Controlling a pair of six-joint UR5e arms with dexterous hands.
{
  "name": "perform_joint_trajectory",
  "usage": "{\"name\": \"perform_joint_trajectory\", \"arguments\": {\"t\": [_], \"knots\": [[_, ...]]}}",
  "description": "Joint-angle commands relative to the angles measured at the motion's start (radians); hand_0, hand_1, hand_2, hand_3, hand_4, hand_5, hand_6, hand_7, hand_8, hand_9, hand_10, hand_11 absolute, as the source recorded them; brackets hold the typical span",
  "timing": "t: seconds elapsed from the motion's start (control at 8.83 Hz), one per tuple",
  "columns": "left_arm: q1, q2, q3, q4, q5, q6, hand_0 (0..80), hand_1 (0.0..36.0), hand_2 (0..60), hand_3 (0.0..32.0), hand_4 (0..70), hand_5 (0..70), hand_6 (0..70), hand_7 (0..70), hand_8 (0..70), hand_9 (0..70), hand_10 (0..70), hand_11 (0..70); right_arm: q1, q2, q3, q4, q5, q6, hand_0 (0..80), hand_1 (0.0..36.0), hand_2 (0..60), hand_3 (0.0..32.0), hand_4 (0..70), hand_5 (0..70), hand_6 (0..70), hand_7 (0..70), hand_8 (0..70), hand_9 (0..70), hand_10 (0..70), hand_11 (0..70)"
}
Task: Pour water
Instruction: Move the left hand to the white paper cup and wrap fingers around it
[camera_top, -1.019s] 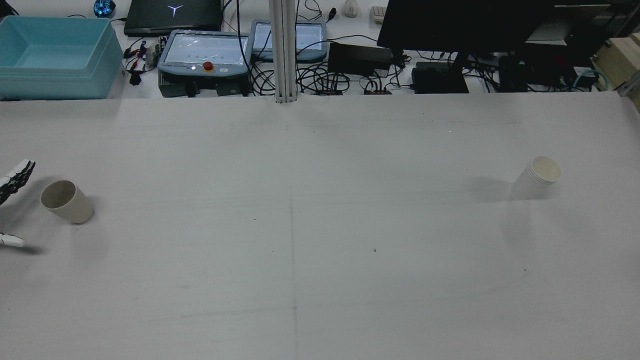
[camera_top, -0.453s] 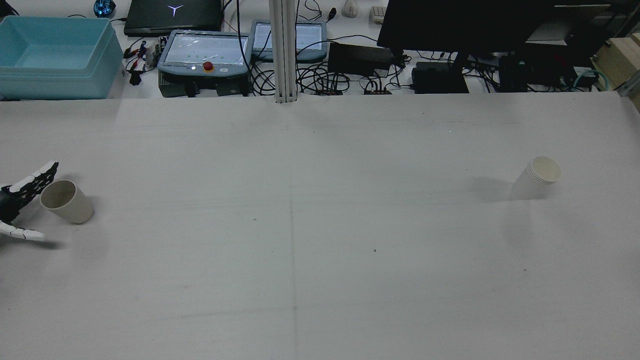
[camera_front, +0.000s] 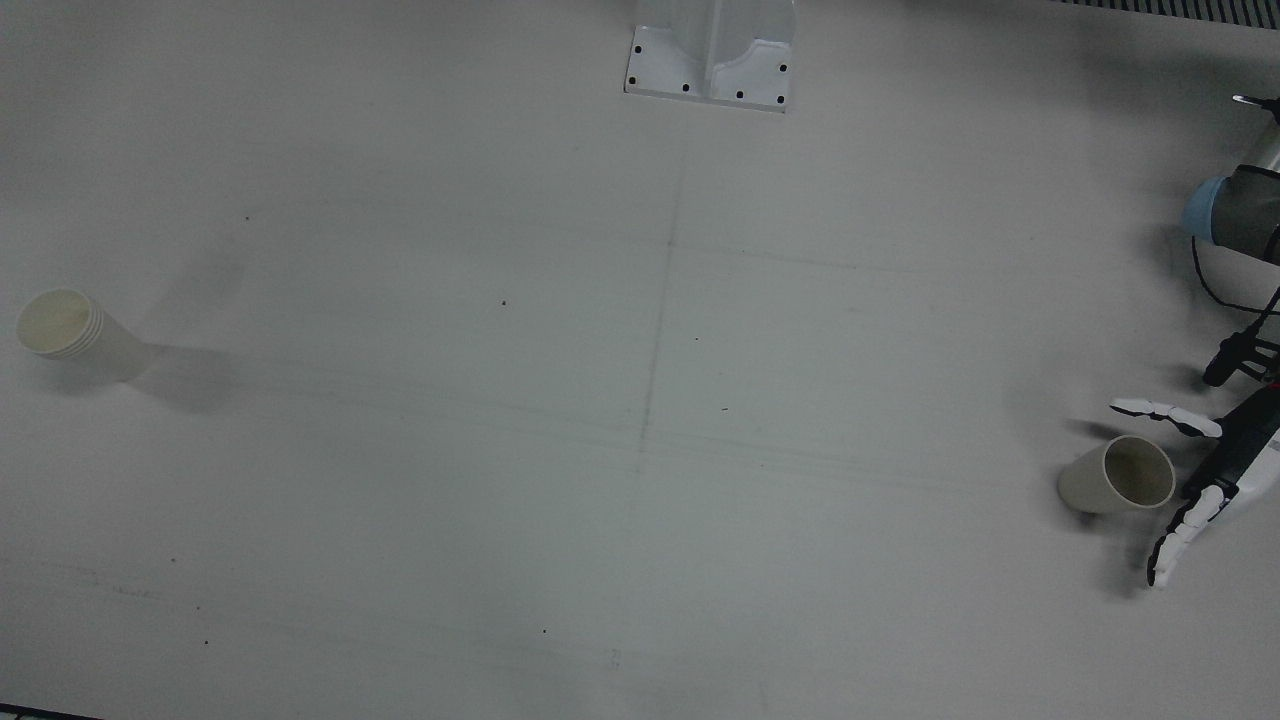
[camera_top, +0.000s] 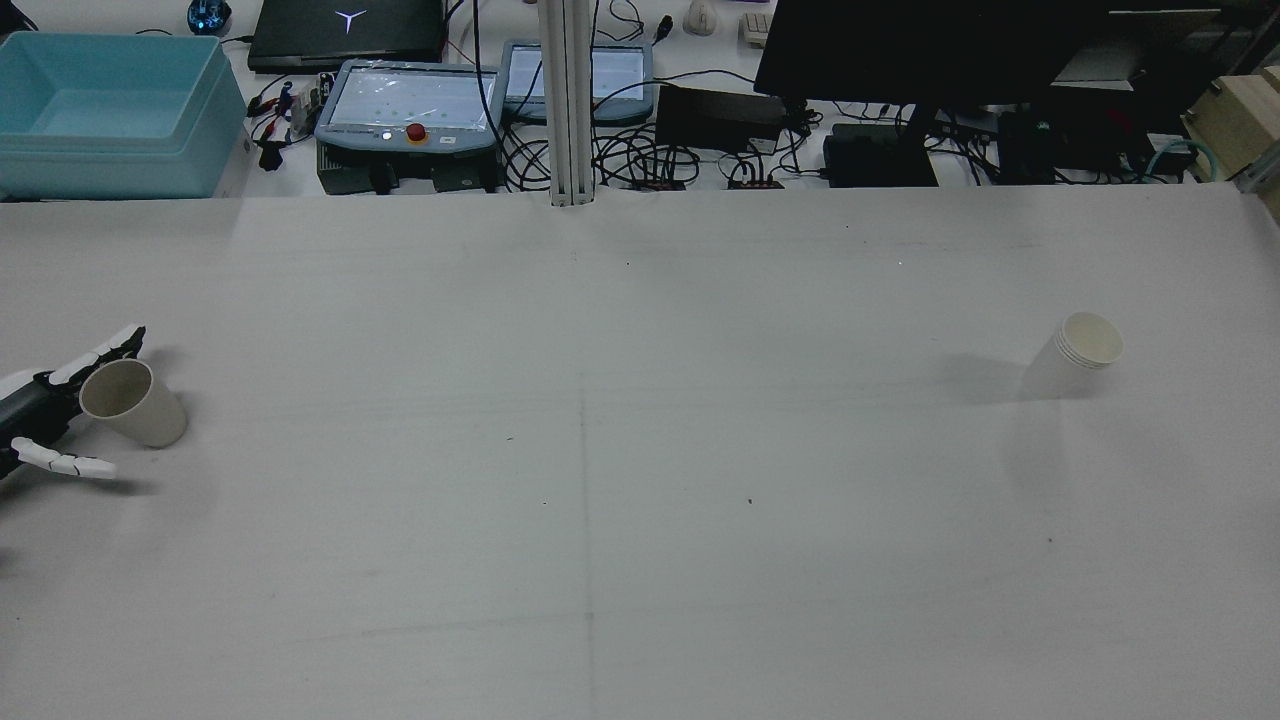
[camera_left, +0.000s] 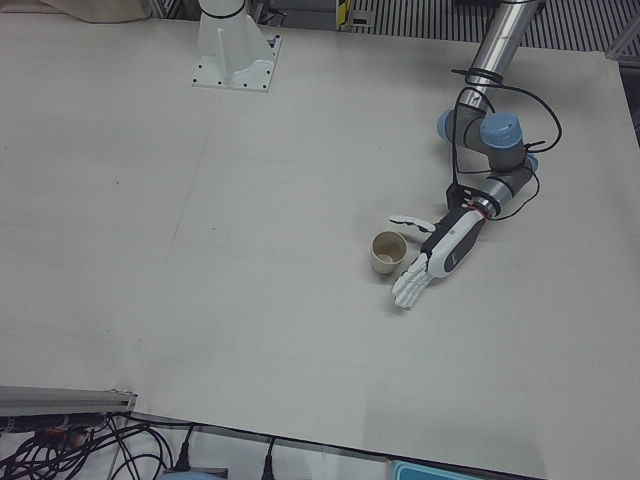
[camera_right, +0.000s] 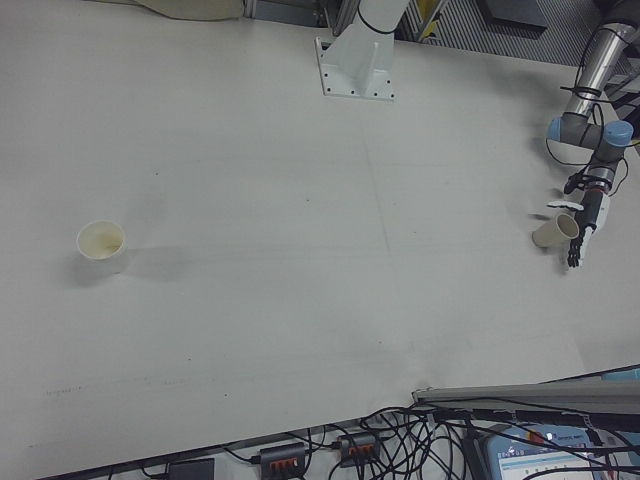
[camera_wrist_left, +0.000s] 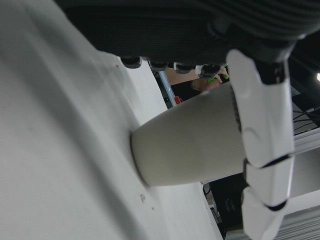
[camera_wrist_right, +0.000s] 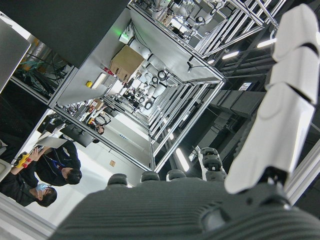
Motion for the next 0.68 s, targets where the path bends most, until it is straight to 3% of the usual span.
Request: {"name": "perform_joint_trajectory", "arguments": {"t": [0.0,0.34,0.45,0.57], "knots": [[0.018,-0.035,-0.005,0.035,0.0,-0.003,54.0,22.3,12.2,2.4,6.4,0.0,0.0,0.0,0.0,0.0,0.0,1.1,0.0,0.0,0.0,0.0,0.0,0.0,47.0,14.0,11.4,7.4,2.6,0.0,0.0,0.0,0.0,0.0,0.0,0.0],[0.019,-0.051,0.008,0.06,0.0,-0.016,53.2,21.5,12.0,1.6,6.5,0.0,0.0,0.0,0.0,0.0,0.0,1.5,0.0,0.0,0.0,0.0,0.0,0.0,46.8,14.0,12.0,7.4,2.7,0.0,0.0,0.0,0.0,0.0,0.0,0.0],[0.018,-0.051,0.009,0.062,0.0,-0.019,52.6,22.0,16.6,2.0,6.6,0.0,0.0,0.0,0.0,0.0,0.0,1.9,0.0,0.0,0.0,0.0,0.0,0.0,46.6,13.9,12.4,7.4,2.5,0.0,0.0,0.0,0.0,0.0,0.0,0.0],[0.016,-0.048,0.009,0.06,0.0,-0.02,52.1,22.3,19.9,0.0,10.3,0.0,0.0,0.0,0.0,0.0,0.2,2.6,0.0,0.0,0.0,0.002,0.002,0.0,46.6,13.9,12.4,7.4,2.6,0.0,0.0,0.0,0.0,0.0,0.0,0.0]]}}
